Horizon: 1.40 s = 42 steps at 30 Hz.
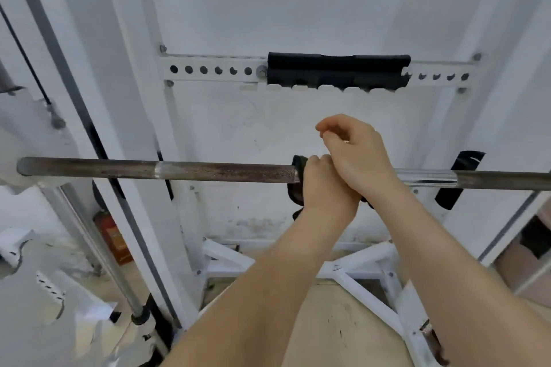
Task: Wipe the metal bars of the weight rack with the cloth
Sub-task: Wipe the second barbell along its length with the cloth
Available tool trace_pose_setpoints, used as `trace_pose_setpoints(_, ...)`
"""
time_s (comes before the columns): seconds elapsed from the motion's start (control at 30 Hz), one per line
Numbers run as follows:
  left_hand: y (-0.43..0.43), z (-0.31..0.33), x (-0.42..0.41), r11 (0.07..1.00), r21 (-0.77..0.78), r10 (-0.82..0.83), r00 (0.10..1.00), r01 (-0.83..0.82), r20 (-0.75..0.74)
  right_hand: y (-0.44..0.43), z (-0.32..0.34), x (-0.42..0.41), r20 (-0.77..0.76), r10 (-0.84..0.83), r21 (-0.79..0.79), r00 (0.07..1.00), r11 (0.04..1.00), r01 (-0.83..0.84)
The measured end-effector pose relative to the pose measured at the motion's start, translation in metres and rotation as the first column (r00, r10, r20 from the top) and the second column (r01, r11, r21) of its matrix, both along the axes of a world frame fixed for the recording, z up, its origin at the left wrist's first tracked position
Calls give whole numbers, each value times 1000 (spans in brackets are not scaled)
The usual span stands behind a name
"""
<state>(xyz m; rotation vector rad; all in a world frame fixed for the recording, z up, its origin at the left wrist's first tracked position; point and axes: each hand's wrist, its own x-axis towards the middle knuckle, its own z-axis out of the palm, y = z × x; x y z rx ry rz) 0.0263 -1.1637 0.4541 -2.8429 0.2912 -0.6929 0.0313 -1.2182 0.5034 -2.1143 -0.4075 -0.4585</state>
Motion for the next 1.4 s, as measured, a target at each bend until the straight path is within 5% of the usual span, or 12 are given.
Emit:
trace_pose_setpoints(0.07,-19,5,13,999,13,-50,998,51,-45,-22,2,9,-80,-29,-214,996,977,11)
trace_pose_setpoints(0.23,-14,26,17,984,-175,-62,984,32,-169,-58,-1,17,-144,106,-279,984,949,-144)
trace_pose_setpoints(0.4,53,16,-11,980,-167,104,993,-113,-63,-70,-19,11,-13,250,-660,968,726,-196)
trace_pose_setpoints(0.6,73,-4,-35,960,-279,48,996,-24,76,-77,0,12,54,213,-714,975,691,-111)
trace_pose_setpoints(0.77,77,4,-47,930,-362,-12,992,58,127,-74,37,10,-94,15,-924,996,371,-92)
trace_pose_setpoints(0.9,91,18,-53,832,-547,-152,986,89,-71,4,-4,5,-52,275,-812,960,548,-201)
trace_pose_setpoints(1.0,111,24,-55,647,-760,-196,978,71,-76,3,-33,12,289,267,-813,919,576,88)
trace_pose_setpoints(1.07,112,22,-45,742,-670,-80,990,-19,-116,-30,-33,14,331,222,-785,917,604,137)
trace_pose_setpoints(1.13,98,17,-34,916,-389,86,995,-96,-43,-71,-26,16,260,88,-805,962,570,166)
trace_pose_setpoints(1.27,85,5,-24,969,-230,125,984,-93,131,-99,-4,22,-86,-157,-808,984,589,23)
trace_pose_setpoints(1.33,85,4,-18,971,-210,151,973,-112,177,-50,-9,27,-16,-131,-802,991,594,66)
trace_pose_setpoints(1.4,88,3,-14,978,-183,145,961,-103,234,5,-26,16,235,-104,-750,966,613,248)
